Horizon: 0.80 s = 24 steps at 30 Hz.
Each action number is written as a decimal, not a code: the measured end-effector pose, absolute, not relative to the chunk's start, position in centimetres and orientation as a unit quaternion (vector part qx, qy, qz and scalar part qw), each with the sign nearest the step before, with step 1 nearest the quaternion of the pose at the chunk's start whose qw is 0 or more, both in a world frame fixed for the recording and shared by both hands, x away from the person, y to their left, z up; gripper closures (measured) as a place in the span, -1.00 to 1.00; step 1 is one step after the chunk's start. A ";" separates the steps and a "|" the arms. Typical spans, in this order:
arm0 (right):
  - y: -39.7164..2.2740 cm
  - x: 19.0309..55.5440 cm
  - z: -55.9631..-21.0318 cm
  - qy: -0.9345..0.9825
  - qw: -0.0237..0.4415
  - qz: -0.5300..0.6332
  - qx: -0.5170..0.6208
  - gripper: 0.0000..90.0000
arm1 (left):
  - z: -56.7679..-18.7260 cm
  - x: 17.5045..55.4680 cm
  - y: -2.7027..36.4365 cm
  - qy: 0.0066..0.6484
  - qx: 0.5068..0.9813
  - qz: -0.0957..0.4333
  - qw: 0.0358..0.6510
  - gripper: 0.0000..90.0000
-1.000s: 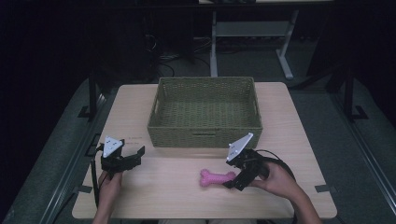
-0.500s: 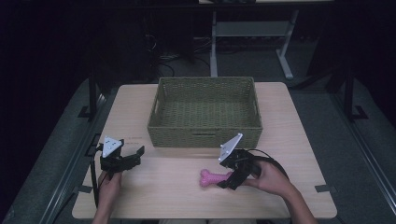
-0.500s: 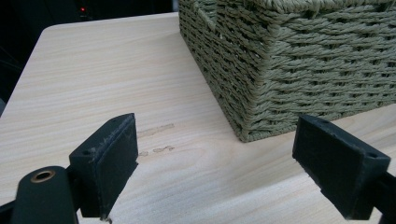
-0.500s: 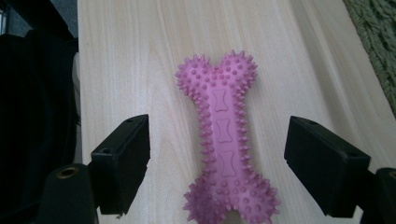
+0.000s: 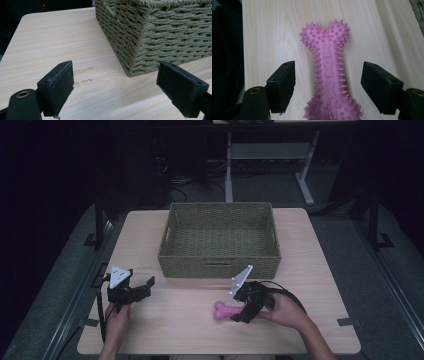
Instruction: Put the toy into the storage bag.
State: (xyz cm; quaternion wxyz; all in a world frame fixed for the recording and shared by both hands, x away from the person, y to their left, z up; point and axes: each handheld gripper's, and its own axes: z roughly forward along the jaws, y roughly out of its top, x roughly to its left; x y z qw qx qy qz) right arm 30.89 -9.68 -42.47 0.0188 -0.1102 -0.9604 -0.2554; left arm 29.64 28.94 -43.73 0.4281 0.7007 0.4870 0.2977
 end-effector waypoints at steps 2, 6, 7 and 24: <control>-9.5 30.9 -42.6 -0.961 0.022 -0.252 -0.110 -0.37 | -43.7 29.7 28.9 0.487 0.701 0.297 0.428 -0.70; -9.3 30.9 -42.7 -0.962 0.024 -0.250 -0.104 -0.30 | -43.7 29.7 28.9 0.486 0.702 0.297 0.428 -0.70; -9.2 30.9 -42.8 -0.963 0.022 -0.250 -0.102 -0.29 | -43.8 29.7 28.9 0.486 0.702 0.297 0.427 -0.70; -8.6 31.0 -43.6 -0.969 0.014 -0.231 -0.088 -0.01 | -43.8 29.7 29.1 0.490 0.699 0.295 0.429 -0.70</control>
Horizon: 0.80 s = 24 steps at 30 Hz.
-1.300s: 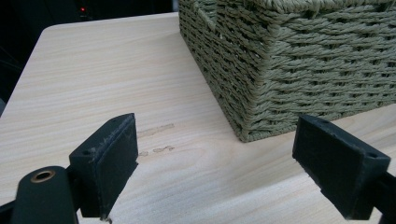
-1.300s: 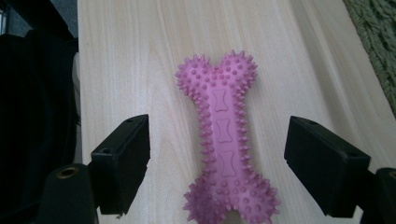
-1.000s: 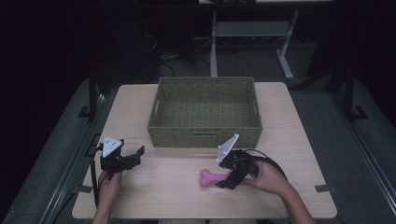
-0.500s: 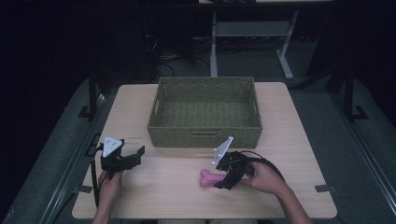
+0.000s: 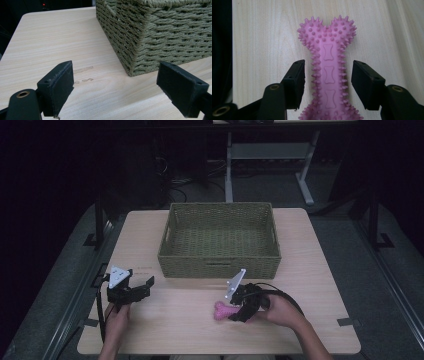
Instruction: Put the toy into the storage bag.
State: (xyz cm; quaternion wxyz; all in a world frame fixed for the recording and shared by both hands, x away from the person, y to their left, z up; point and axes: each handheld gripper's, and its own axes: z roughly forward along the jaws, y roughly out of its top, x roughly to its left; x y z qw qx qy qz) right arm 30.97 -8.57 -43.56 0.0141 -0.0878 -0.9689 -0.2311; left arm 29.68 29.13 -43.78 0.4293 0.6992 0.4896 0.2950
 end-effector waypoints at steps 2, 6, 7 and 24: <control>-8.6 31.0 -43.6 -0.969 0.013 -0.230 -0.086 0.00 | -43.8 29.7 29.2 0.489 0.698 0.297 0.430 -0.70; -8.7 31.0 -43.7 -0.971 0.012 -0.221 -0.087 0.02 | -43.8 29.7 29.2 0.490 0.700 0.294 0.429 -0.70; -8.7 31.0 -43.7 -0.971 0.012 -0.221 -0.087 0.02 | -43.8 29.7 29.2 0.490 0.700 0.294 0.429 -0.70; -8.1 30.8 -44.1 -0.977 0.002 -0.203 -0.069 0.23 | -43.8 29.7 29.2 0.490 0.698 0.296 0.430 -0.70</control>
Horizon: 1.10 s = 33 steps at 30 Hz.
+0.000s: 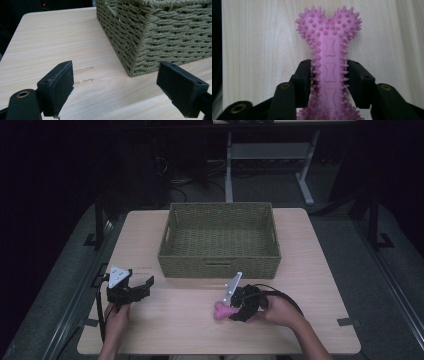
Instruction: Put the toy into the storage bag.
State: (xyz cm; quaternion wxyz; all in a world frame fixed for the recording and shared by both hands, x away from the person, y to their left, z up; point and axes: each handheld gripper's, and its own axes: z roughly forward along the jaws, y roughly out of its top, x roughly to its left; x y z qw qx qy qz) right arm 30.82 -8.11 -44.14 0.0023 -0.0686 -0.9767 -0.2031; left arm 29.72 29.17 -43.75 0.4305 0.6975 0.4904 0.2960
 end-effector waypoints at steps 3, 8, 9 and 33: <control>-7.9 30.6 -44.2 -0.978 -0.005 -0.198 -0.062 0.27 | -43.8 29.7 29.2 0.492 0.697 0.297 0.429 -0.70; -7.8 30.6 -44.0 -0.980 -0.008 -0.193 -0.058 0.28 | -43.8 29.7 29.2 0.492 0.697 0.297 0.428 -0.70; -7.7 30.6 -43.9 -0.981 -0.010 -0.188 -0.056 0.29 | -43.8 29.7 29.3 0.492 0.697 0.298 0.428 -0.70; -10.2 33.6 -39.6 -0.967 0.026 -0.241 -0.074 0.29 | -43.8 29.7 29.5 0.496 0.693 0.298 0.430 -0.70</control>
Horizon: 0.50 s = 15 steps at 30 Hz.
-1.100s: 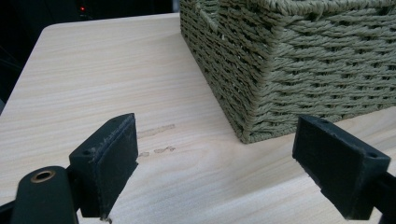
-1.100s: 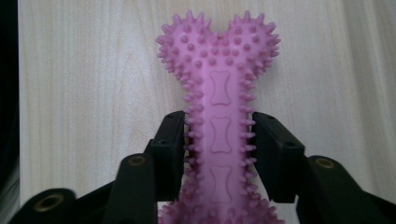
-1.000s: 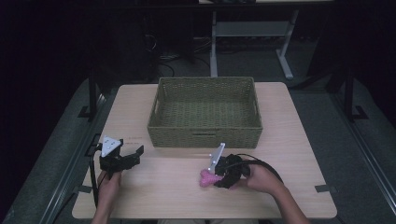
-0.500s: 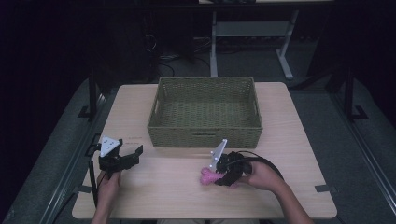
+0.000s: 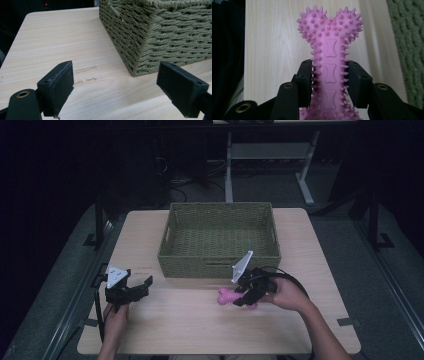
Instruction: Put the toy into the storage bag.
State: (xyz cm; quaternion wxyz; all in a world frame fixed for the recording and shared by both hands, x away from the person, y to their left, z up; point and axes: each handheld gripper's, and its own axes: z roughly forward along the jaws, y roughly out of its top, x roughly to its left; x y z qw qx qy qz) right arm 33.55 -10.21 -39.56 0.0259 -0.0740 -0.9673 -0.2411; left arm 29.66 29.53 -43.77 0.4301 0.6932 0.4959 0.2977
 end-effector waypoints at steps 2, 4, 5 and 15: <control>-10.3 33.7 -39.4 -0.967 0.027 -0.243 -0.073 0.29 | -43.8 29.7 29.5 0.496 0.693 0.298 0.430 -0.70; -10.5 34.0 -38.7 -0.965 0.026 -0.248 -0.075 0.29 | -43.8 29.7 29.5 0.497 0.693 0.297 0.430 -0.70; -10.6 34.2 -38.5 -0.965 0.027 -0.251 -0.075 0.29 | -43.8 29.7 29.5 0.498 0.692 0.296 0.431 -0.70; -11.0 35.0 -36.8 -0.960 0.030 -0.266 -0.076 0.30 | -43.8 29.7 29.4 0.496 0.694 0.296 0.429 -0.70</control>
